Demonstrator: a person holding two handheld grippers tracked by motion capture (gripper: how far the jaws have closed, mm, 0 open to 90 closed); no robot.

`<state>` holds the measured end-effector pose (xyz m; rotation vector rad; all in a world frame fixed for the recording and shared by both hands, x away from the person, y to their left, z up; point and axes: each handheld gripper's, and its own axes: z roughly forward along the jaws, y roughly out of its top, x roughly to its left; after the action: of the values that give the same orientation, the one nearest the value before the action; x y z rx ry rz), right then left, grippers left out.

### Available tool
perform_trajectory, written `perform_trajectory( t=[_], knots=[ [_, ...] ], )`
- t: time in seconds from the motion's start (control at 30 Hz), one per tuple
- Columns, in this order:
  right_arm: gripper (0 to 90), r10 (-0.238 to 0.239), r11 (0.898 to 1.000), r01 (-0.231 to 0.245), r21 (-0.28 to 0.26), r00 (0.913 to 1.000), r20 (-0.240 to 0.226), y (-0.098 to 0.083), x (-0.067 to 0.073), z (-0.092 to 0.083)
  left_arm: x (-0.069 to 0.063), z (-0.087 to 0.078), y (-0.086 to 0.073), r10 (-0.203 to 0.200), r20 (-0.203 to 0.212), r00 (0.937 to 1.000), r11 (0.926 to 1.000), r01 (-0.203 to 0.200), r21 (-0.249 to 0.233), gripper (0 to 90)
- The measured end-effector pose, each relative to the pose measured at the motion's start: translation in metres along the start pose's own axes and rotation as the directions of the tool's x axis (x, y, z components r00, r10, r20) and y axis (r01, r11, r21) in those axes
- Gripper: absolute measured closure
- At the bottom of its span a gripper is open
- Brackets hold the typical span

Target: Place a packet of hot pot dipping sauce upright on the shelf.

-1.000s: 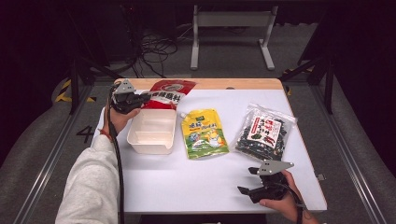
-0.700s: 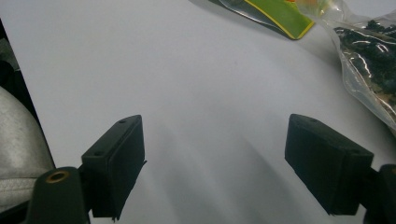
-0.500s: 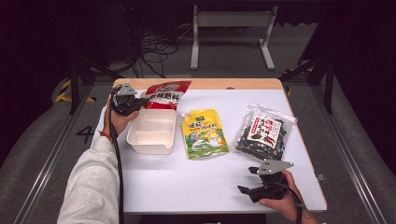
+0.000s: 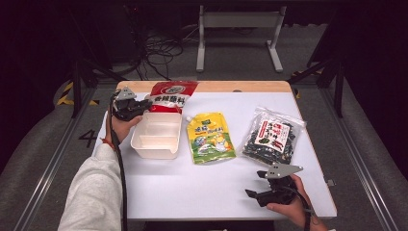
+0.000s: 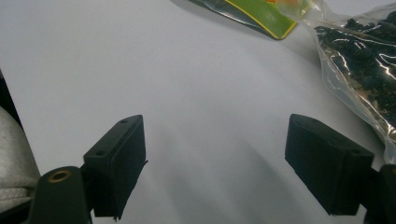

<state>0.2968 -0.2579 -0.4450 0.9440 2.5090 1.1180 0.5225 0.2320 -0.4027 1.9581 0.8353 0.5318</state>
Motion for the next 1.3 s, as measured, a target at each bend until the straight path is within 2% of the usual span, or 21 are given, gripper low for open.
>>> perform_trajectory(
  t=[0.13, 0.23, 0.3, 0.4, 0.53, 0.73, 0.8, 1.03, 1.07, 1.1, 1.3],
  knots=[
    [21.1, -0.004, 1.000, 0.004, 0.001, 0.9999, 0.010, 0.000, 0.000, 0.000, -0.002, -0.008, -0.001, -0.004, -0.016, 0.9999, 0.9998, 0.004, -0.022, 74.0],
    [21.7, 0.012, 1.000, -0.012, -0.016, 0.9995, 0.030, 0.001, -0.001, -0.001, -0.007, -0.018, -0.001, -0.013, -0.018, 0.9998, 0.9986, 0.012, -0.051, 71.7],
    [22.4, 0.012, 1.000, -0.011, -0.024, 0.9991, 0.041, 0.002, -0.002, -0.003, -0.012, -0.025, -0.002, -0.004, -0.023, 0.9997, 0.9977, 0.003, -0.067, 67.9],
    [23.1, 0.013, 1.000, -0.011, -0.027, 0.9986, 0.051, 0.003, -0.004, -0.003, -0.020, -0.037, -0.004, 0.002, -0.020, 0.9998, 0.9958, -0.003, -0.091, 67.1],
    [24.0, 0.012, 1.000, -0.010, -0.030, 0.9984, 0.056, 0.004, -0.005, -0.002, -0.029, -0.047, -0.006, 0.018, -0.023, 0.9996, 0.9947, -0.021, -0.101, 62.2],
    [27.4, 0.008, 0.999, -0.006, -0.038, 0.9979, 0.064, 0.006, -0.006, -0.003, -0.052, -0.070, -0.013, 0.073, -0.010, 0.9973, 0.9895, -0.074, -0.124, 55.3],
    [28.0, 0.005, 0.999, -0.003, -0.040, 0.9979, 0.064, 0.006, -0.006, -0.003, -0.056, -0.073, -0.013, 0.083, -0.008, 0.9965, 0.9895, -0.083, -0.118, 51.2],
    [29.9, -0.009, 0.999, 0.012, -0.036, 0.9975, 0.070, 0.008, -0.008, -0.002, -0.085, -0.094, -0.021, 0.140, 0.003, 0.9901, 0.9841, -0.139, -0.111, 44.8],
    [30.4, -0.005, 0.999, 0.008, -0.038, 0.9973, 0.073, 0.008, -0.010, -0.003, -0.093, -0.099, -0.023, 0.146, 0.010, 0.9893, 0.9833, -0.144, -0.112, 42.9],
    [30.4, -0.005, 0.999, 0.008, -0.038, 0.9973, 0.073, 0.008, -0.010, -0.003, -0.093, -0.099, -0.023, 0.146, 0.010, 0.9893, 0.9833, -0.144, -0.112, 41.9],
    [31.8, 0.018, 0.998, -0.012, -0.061, 0.9956, 0.092, 0.008, -0.018, -0.010, -0.119, -0.111, -0.034, 0.208, 0.016, 0.9780, 0.9749, -0.206, -0.084, 39.0]
  ],
)
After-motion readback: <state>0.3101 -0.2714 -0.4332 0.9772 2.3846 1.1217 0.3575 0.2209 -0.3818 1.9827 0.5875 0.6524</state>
